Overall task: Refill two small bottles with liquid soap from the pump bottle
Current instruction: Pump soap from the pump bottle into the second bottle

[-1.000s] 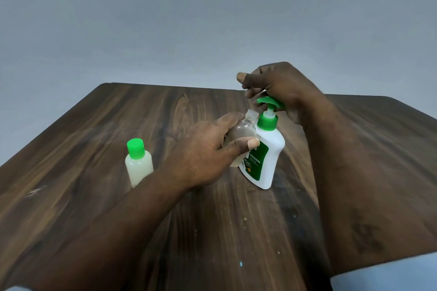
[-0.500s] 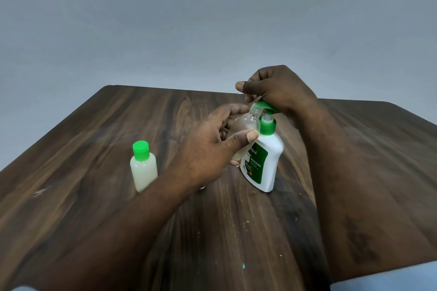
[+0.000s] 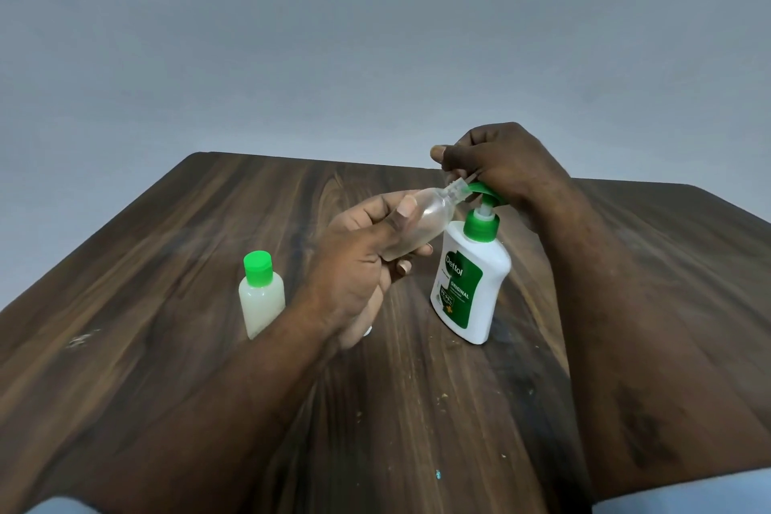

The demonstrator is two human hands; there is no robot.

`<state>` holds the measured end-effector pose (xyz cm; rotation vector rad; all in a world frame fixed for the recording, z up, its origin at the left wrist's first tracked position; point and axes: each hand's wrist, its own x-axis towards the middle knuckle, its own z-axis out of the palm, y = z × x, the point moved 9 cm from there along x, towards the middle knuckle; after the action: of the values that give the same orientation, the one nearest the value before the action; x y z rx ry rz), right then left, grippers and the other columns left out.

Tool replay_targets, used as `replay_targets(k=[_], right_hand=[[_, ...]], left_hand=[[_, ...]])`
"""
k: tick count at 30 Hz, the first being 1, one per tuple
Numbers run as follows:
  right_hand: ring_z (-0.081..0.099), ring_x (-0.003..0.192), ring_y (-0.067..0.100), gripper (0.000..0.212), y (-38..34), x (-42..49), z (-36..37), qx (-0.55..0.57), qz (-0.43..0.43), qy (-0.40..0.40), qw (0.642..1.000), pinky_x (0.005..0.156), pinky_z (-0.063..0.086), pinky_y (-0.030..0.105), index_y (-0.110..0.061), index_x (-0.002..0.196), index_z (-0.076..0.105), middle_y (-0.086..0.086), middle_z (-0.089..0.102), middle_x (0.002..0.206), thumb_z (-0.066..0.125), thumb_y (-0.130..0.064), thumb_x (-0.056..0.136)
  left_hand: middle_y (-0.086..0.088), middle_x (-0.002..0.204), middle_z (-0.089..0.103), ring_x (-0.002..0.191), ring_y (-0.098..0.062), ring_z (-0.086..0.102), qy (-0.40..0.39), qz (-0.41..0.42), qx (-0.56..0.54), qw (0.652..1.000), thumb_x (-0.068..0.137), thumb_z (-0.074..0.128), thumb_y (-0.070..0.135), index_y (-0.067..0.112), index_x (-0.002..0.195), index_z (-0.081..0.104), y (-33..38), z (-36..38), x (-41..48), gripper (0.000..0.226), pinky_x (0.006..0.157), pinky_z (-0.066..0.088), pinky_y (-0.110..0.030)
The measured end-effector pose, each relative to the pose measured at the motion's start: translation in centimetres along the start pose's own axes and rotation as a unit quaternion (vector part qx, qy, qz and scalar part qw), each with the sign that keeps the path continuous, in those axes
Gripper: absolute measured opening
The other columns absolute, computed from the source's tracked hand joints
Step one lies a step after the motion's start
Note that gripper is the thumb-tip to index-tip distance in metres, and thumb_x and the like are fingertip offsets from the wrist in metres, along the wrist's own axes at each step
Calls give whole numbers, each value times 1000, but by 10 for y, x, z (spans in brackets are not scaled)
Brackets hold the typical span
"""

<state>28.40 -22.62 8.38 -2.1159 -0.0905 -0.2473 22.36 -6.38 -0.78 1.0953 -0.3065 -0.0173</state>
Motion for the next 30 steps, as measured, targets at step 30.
replay_targets(k=[30], right_hand=[[61, 69, 20, 44, -3, -3, 12, -96, -16, 15, 995, 75, 50, 38, -9, 70, 71, 9, 71, 74, 76, -48, 91]], left_hand=[[-10, 99, 71, 52, -12, 50, 34, -78, -51, 995, 98, 64, 27, 5, 125, 71, -18, -12, -2, 35, 46, 37, -23]])
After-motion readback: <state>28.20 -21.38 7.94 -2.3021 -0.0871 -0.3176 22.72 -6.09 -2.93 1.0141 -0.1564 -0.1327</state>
